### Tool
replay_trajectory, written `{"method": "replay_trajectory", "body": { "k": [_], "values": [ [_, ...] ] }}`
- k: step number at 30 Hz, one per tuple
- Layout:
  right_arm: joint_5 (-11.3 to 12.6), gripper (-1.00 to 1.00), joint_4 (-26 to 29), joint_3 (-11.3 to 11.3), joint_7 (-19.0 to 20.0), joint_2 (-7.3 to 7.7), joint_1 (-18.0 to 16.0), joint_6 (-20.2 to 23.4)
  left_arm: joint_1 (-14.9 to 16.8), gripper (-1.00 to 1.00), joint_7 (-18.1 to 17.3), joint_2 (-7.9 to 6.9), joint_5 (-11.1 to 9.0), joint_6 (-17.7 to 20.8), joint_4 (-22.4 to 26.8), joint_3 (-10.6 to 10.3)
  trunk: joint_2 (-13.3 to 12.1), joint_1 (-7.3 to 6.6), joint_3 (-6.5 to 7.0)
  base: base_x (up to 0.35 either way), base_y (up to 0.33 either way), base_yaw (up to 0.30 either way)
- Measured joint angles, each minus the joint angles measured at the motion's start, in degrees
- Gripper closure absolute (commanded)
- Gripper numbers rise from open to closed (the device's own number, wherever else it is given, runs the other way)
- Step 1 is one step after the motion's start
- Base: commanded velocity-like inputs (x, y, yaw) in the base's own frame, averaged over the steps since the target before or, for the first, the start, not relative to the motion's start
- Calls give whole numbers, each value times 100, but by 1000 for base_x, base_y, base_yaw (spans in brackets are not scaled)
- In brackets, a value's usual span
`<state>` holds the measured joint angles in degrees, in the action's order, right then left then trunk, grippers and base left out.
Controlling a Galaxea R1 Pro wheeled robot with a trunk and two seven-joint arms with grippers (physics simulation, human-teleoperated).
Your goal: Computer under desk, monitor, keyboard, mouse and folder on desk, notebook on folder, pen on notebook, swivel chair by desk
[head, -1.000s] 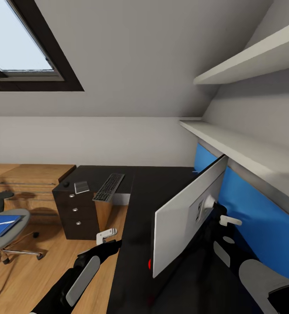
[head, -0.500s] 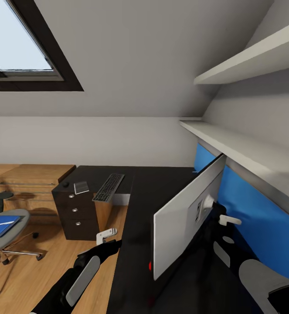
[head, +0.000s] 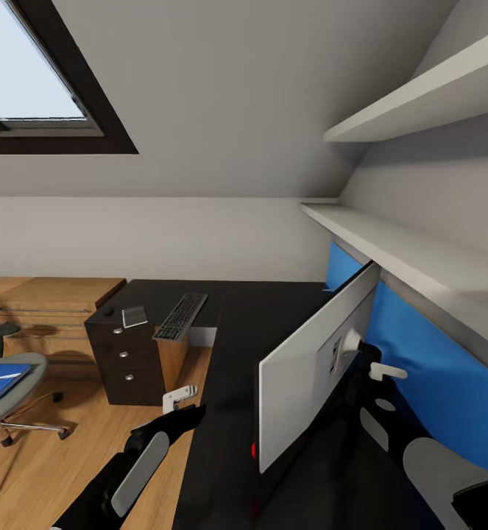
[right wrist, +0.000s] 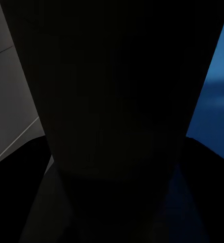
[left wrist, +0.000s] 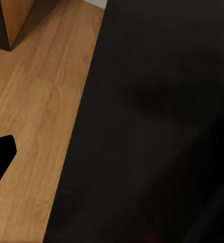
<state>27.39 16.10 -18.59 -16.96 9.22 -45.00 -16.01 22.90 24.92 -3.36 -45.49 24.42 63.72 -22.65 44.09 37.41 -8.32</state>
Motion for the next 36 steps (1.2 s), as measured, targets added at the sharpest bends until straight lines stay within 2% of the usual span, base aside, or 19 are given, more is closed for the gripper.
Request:
{"method": "replay_trajectory", "body": {
  "k": [19,20,21,36],
  "values": [
    [-6,100,-3,-4,0,-2,0,0,-2,-100,1,0,0,0,0,6,0,0,0,0,0,0],
    [-12,-100,-2,-9,1,-2,0,1,-2,-100,1,0,0,0,0,6,0,0,0,0,0,0],
    [-71,-100,7,-14,0,-3,-4,2,-3,-100,0,0,0,0,-1,7,1,0,1,0,0,0],
    [-73,-100,14,-11,0,-38,-4,2,-2,-100,-7,0,0,0,-1,4,1,0,1,0,0,0]
  ]
}}
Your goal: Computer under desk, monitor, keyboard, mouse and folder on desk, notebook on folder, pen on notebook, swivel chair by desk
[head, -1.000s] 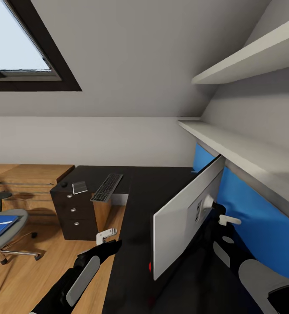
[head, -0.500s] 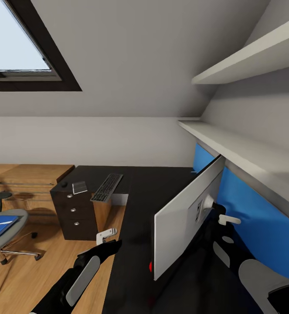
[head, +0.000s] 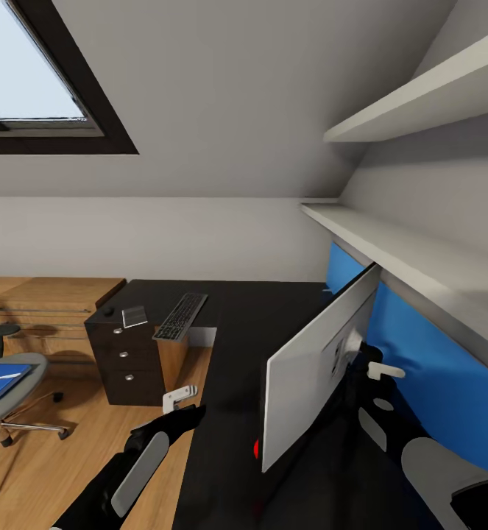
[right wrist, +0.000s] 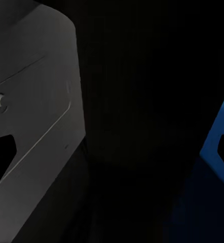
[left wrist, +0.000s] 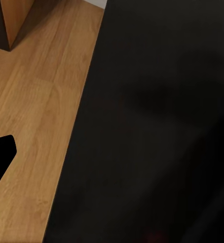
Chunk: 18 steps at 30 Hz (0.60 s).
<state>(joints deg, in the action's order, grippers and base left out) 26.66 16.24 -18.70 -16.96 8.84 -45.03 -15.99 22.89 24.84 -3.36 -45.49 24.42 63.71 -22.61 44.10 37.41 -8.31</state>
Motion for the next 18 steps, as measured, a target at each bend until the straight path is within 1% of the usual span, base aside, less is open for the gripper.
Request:
{"method": "replay_trajectory", "body": {
  "k": [18],
  "values": [
    [0,-100,1,-1,0,0,0,1,-1,-100,-1,0,0,0,0,-2,0,0,0,0,0,0]
  ]
}}
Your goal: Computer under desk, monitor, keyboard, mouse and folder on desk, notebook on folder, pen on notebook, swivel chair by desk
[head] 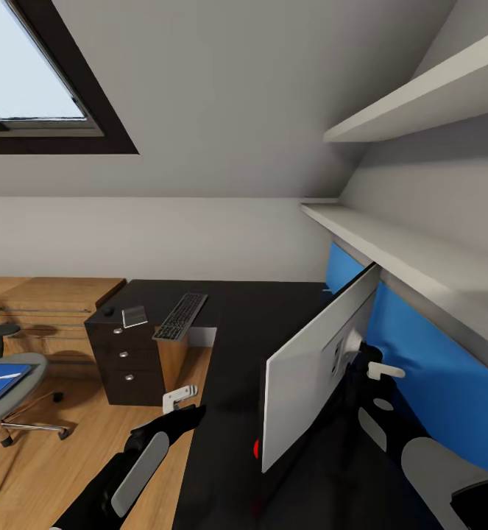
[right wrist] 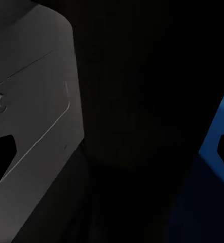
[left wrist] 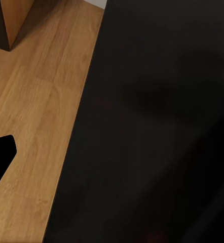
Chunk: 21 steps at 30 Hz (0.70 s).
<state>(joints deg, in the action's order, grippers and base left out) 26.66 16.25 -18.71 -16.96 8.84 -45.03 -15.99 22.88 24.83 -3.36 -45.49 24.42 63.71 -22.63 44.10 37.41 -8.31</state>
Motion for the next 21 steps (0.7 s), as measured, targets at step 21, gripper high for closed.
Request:
{"method": "replay_trajectory", "body": {
  "k": [21],
  "values": [
    [0,-100,0,4,0,0,0,-1,0,-100,0,0,0,0,0,-2,0,3,0,-138,0,0]
  ]
}}
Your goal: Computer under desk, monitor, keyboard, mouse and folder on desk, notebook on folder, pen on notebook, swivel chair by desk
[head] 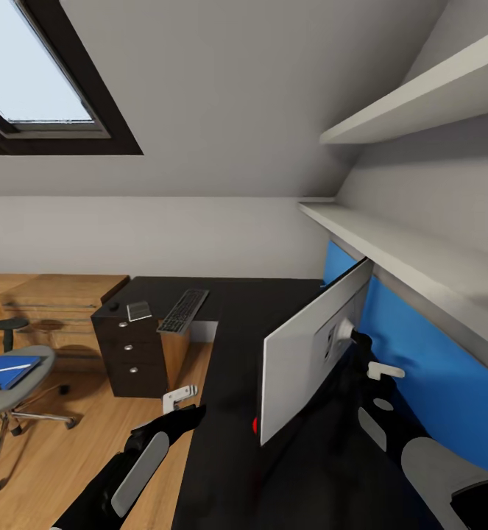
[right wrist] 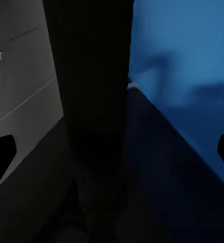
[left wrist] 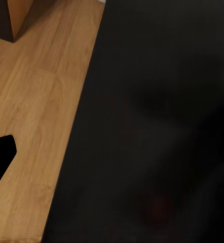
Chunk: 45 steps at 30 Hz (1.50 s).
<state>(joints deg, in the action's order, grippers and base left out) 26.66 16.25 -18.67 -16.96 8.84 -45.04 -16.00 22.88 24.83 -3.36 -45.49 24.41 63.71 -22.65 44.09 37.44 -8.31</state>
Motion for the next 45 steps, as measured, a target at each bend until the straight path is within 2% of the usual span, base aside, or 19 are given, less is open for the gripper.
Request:
{"method": "replay_trajectory", "body": {
  "k": [22,31,39,45],
  "values": [
    [0,-100,31,-6,-5,-7,0,0,0,-100,1,0,0,0,0,4,0,0,0,-332,1,0],
    [-93,-100,137,6,-36,-112,1,2,4,-100,2,-6,5,1,1,8,0,0,0,-323,116,0],
    [-129,-100,496,23,-55,-131,10,41,1,-100,1,-8,9,1,0,10,0,-1,0,-267,157,0],
    [-140,-100,974,10,-70,-166,34,328,0,-100,0,-15,2,0,0,20,0,-3,0,-70,38,0]
  ]
}}
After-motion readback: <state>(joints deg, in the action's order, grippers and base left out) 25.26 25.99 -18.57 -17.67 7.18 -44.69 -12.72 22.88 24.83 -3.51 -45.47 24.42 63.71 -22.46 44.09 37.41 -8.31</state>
